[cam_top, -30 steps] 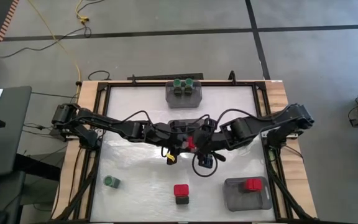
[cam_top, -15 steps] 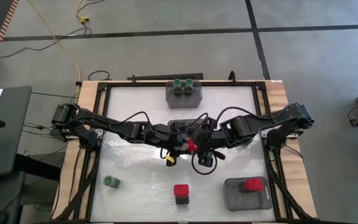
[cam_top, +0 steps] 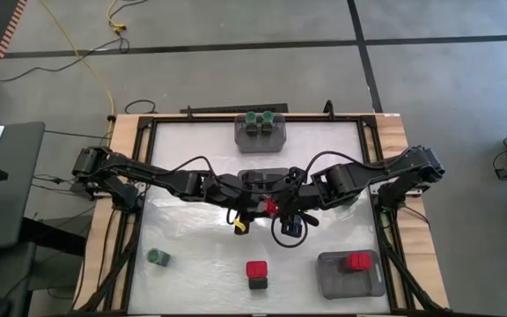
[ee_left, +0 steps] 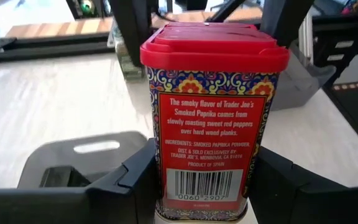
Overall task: Sort spices by type
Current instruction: Put the red seasoning can into the bottom black bin
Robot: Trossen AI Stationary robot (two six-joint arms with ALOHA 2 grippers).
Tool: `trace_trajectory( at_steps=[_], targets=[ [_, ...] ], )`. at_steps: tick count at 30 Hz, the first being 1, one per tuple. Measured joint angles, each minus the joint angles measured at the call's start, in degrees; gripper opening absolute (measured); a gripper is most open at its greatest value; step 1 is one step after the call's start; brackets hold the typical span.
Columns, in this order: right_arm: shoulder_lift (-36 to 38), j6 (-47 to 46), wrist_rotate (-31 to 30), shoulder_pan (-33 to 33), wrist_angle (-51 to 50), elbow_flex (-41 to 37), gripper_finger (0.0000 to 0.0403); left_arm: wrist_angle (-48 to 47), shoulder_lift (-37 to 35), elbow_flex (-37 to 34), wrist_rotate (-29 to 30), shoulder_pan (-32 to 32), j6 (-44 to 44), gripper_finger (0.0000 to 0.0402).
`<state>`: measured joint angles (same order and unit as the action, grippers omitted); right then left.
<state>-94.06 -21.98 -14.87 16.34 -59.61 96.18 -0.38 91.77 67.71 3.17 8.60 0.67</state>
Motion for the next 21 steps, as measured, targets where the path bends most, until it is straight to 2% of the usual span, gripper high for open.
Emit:
trace_trajectory(
  at_steps=[10, 21],
  targets=[
    [0.0, 0.0, 0.0, 0.0, 0.0, 0.0, 0.0248, 0.1, 0.0, 0.0, 0.1, 0.0, 0.0, 0.0185],
    [0.0, 0.1, 0.0, 0.0, 0.0, 0.0, 0.0241, 0.3, 0.0, -0.1, 0.4, 0.0, 0.0, 0.0194]
  ],
)
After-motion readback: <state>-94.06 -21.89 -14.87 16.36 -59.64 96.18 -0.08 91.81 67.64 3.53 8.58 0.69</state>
